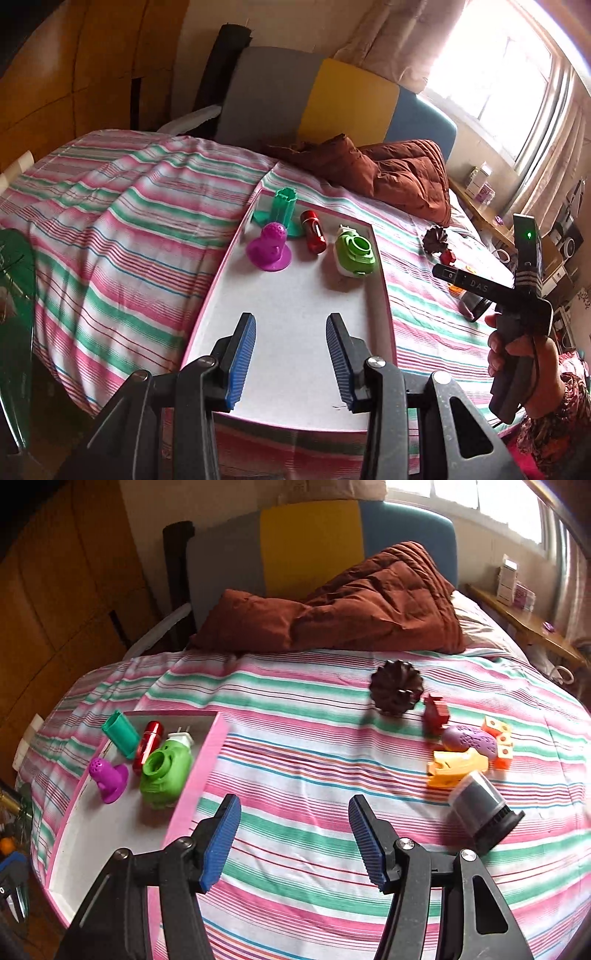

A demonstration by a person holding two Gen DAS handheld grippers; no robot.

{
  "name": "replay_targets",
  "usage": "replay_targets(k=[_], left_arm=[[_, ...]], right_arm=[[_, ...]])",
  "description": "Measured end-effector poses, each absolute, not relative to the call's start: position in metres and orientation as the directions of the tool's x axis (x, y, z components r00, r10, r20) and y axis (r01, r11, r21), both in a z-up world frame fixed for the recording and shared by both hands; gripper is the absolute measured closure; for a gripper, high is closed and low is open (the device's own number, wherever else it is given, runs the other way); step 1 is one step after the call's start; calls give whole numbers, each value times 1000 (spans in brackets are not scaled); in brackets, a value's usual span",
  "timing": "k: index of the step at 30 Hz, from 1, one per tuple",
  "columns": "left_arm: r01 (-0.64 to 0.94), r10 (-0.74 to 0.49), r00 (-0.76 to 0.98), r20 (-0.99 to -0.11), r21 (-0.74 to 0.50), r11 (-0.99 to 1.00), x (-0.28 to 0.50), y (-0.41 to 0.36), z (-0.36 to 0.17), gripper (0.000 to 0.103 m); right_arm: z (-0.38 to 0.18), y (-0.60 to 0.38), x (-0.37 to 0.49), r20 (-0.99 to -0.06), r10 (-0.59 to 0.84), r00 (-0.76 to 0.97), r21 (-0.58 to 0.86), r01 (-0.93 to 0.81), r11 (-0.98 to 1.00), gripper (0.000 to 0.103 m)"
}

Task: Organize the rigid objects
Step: 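Set the green-and-white device on the tray beside the red bottle, open right tool, then reach the left tool to the black canister and close around it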

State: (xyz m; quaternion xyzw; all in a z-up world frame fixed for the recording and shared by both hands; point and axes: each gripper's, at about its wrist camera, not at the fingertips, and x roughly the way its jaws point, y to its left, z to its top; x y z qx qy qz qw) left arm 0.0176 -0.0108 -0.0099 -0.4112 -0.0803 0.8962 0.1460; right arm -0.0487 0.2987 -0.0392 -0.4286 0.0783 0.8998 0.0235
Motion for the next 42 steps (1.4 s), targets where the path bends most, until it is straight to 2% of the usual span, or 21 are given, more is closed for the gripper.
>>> replay_targets(k=[7, 13, 18, 22, 30, 35, 42], left_arm=[[-240, 371, -592, -716, -282, -929, 18, 10, -11, 63], [-309, 435, -558, -707, -310, -899, 9, 42, -5, 63], [-376, 482, -525, -702, -316, -871, 8, 75, -2, 63], [-416, 502, -484, -717, -316, -853, 13, 97, -8, 63], [-453, 498, -460, -735, -289, -844, 21, 113, -13, 63], [-459, 500, -452, -739, -288, -841, 23, 116, -14, 63], [-465, 509, -450, -734, -294, -835, 24, 120, -13, 63]], right_arm=[[-37, 334, -20, -769, 12, -639, 129, -173, -976, 41], [-27, 398, 31, -748, 128, -651, 134, -338, -932, 41], [-36, 455, 62, -781, 190, -594, 140, -464, -875, 41], [-47, 474, 62, -801, 148, -580, 170, -457, -873, 41], [-38, 480, 20, -782, 130, -610, 229, -475, -850, 41], [-46, 479, -6, -811, 147, -566, 179, -479, -859, 41], [-54, 486, 36, -825, 163, -541, 157, -497, -853, 40]])
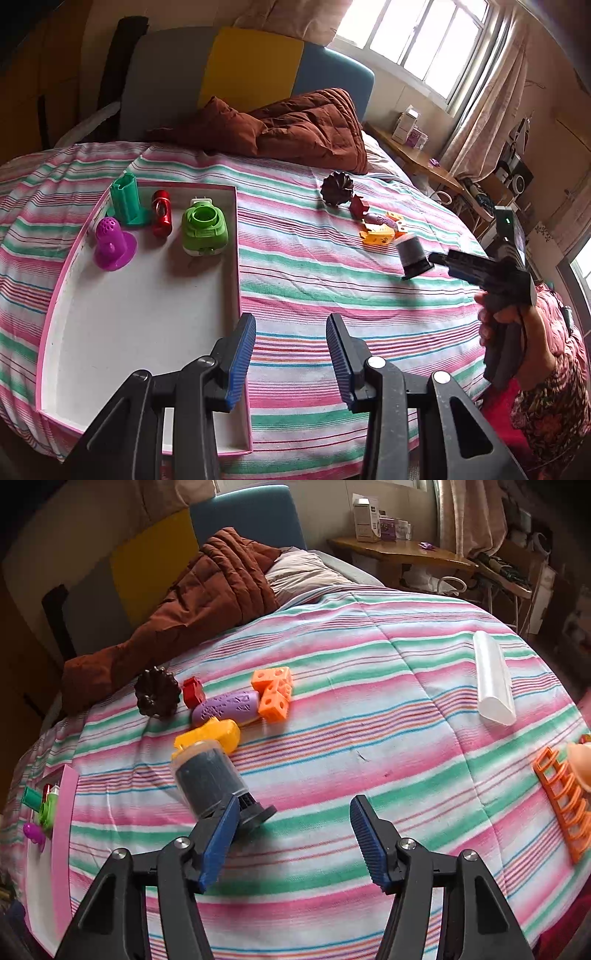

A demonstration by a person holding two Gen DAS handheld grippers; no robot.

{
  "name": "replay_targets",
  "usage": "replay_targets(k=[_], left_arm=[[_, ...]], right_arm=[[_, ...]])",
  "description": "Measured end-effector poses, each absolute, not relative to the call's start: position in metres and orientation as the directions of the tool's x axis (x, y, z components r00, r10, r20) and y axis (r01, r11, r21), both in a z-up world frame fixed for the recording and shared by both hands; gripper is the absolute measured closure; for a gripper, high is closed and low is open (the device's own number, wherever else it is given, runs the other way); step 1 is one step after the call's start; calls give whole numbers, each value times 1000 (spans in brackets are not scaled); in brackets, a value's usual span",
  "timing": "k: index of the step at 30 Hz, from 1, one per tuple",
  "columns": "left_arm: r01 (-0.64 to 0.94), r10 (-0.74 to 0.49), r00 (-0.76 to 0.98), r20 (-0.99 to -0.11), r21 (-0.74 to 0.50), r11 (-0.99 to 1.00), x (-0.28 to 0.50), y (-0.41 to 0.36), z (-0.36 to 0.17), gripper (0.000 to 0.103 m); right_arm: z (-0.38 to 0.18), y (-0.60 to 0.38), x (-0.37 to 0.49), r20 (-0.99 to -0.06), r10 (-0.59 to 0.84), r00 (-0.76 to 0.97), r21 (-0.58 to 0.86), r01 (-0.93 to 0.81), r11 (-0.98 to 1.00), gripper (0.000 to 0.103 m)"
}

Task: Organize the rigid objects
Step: 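Reach the left tool to the black canister and close around it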

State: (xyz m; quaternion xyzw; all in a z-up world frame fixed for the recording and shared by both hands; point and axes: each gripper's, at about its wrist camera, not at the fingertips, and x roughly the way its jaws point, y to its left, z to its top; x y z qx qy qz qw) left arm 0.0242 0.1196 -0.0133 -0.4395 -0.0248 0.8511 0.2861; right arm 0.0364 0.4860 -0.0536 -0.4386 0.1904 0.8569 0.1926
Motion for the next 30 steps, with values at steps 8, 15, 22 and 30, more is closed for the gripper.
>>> replay_targets(k=[8, 15, 22, 30], left_arm=[[-516, 523, -403, -751, -285, -808, 29, 147, -17, 63], [-640, 539, -334, -773, -233, -732, 41, 207, -16, 56], [-757, 585, -249, -772, -221, -615, 57, 293, -22, 49], [-788, 559, -252, -790, -167, -592, 41, 377, -43, 40]], right_arm=[[-61, 501, 83, -845, 136, -517, 172, -505, -846, 40], [-61, 523, 98, -819, 138, -557, 229, -539, -811, 36], [-52, 534, 100, -802, 146, -579, 260, -560, -787, 36], [-55, 552, 108, -814, 135, -565, 305, -615, -727, 36]])
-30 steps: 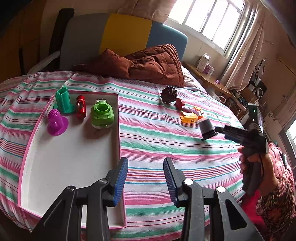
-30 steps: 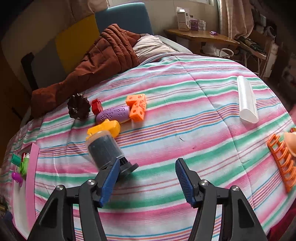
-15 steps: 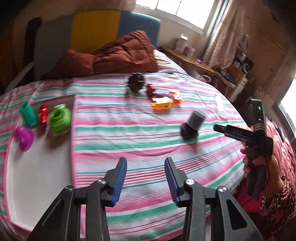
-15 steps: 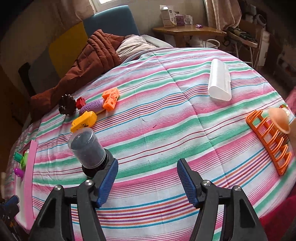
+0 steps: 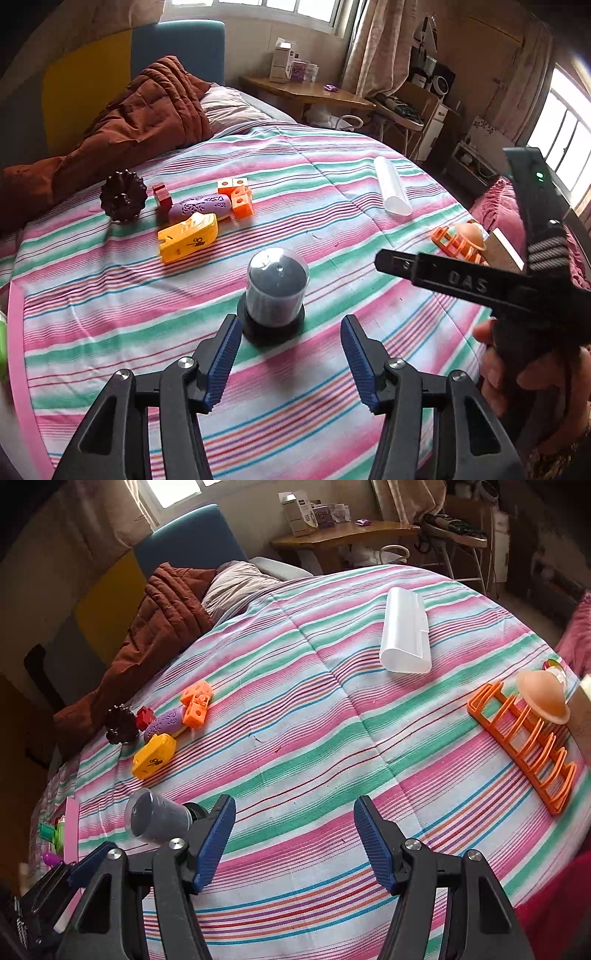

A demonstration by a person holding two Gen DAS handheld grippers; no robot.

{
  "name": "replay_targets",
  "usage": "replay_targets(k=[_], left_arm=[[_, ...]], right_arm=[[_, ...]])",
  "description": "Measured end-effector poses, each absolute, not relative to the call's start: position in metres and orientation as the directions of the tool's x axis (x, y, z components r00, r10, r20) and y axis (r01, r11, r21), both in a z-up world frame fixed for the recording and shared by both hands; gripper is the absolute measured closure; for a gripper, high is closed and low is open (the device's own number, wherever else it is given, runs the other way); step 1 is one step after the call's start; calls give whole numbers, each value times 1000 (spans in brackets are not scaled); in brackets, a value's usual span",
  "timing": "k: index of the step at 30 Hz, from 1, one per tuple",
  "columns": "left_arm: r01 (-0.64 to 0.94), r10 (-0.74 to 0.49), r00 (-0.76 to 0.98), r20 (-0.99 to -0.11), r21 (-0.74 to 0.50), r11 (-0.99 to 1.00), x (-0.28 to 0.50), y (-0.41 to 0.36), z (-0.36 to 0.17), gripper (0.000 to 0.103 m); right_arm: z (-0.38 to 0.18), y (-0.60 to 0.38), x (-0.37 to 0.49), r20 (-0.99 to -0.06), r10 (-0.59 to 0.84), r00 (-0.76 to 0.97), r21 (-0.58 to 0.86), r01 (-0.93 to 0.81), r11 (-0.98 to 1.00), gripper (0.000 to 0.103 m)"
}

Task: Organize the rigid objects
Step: 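Reach the left tool to the black canister and close around it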

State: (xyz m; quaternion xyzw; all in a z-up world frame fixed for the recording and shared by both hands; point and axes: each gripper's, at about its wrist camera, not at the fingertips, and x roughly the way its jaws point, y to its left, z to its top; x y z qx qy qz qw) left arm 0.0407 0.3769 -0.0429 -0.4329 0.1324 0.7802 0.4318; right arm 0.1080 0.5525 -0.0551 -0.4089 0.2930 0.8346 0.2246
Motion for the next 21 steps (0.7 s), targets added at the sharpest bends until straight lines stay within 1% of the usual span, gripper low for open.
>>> replay_targets(k=[2, 5, 8, 9, 10, 11, 12, 16, 21], left_arm=[[-782, 540, -267, -798, -148, -605, 34, 388, -51, 35], [-775, 504, -284, -816, -114, -621, 26, 402, -64, 35], [-769, 497, -296, -815, -105, -630, 21, 410, -69, 35], [-772, 505, -294, -811, -110, -627, 20, 410, -69, 36], [-772, 515, -295, -805, -117, -625, 20, 410, -69, 40], [-769, 520, -293, -802, -125, -627, 19, 409, -69, 55], [-767, 523, -285, -804, -136, -627, 17, 408, -69, 58], [-756, 540, -276, -795, -168, -632, 16, 392, -64, 59], [-730, 538, -286, -793, -183, -658, 16, 354, -57, 59]], right_arm=[[-56, 556, 109, -817, 123, -564, 321, -620, -716, 36], [-56, 557, 108, -817, 134, -561, 310, -623, -718, 36], [-55, 557, 107, -817, 142, -559, 297, -619, -727, 36], [-55, 557, 106, -817, 141, -559, 296, -616, -730, 36], [-55, 557, 106, -816, 140, -561, 295, -613, -733, 36], [-55, 556, 105, -817, 140, -559, 291, -610, -737, 36], [-55, 556, 104, -818, 141, -558, 286, -608, -741, 36], [-56, 553, 103, -819, 141, -557, 280, -601, -748, 36], [-60, 550, 100, -824, 136, -550, 270, -591, -760, 36]])
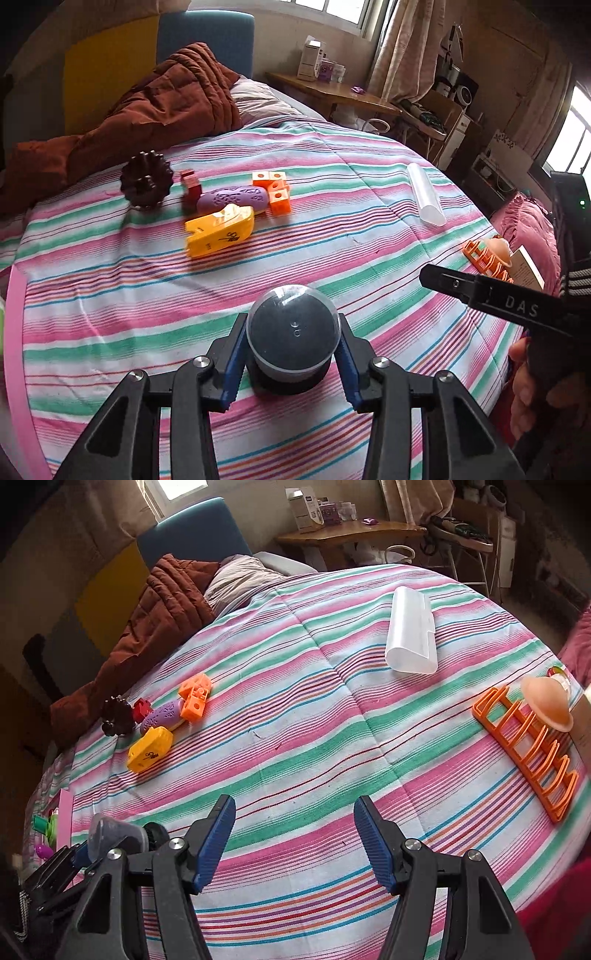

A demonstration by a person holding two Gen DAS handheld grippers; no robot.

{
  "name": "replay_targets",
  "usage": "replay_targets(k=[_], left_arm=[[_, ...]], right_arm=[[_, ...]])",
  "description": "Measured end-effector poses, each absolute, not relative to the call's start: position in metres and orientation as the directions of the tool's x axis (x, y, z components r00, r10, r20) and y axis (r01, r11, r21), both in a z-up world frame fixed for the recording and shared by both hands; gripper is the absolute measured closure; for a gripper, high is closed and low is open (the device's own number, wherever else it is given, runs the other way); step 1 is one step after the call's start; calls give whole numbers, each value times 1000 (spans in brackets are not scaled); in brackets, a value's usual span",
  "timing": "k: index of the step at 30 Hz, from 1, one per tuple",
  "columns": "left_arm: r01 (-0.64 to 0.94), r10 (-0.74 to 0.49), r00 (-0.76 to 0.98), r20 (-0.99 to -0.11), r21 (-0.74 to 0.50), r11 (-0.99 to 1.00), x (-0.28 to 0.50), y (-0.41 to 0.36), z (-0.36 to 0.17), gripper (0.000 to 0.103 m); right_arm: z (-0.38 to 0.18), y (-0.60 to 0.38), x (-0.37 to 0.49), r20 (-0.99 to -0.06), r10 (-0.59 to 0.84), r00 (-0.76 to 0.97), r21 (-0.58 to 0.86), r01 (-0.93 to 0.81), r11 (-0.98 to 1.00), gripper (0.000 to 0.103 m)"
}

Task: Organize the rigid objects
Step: 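Reach the left tool to the black canister and close around it, then lift the black canister with the left tool while the right tool grasps the yellow piece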

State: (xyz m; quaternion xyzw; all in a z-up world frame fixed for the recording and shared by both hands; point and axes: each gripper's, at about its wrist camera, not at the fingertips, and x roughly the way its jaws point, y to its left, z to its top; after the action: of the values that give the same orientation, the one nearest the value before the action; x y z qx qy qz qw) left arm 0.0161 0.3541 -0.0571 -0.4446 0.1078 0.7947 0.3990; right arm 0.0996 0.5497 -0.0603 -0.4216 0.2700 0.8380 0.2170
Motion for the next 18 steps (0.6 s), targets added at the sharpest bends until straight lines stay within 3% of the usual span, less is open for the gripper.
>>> replay_targets(k=[12, 18], left_arm=[[-666, 531, -352, -771, -192, -721, 12, 263, -50, 59], [-646, 536, -351, -768, -215, -732, 14, 241, -52, 59]], right_arm=[[-68, 515, 85, -803, 107, -586, 244, -488, -838, 36], [-64, 490, 28, -793, 43, -607, 266, -410, -872, 36]])
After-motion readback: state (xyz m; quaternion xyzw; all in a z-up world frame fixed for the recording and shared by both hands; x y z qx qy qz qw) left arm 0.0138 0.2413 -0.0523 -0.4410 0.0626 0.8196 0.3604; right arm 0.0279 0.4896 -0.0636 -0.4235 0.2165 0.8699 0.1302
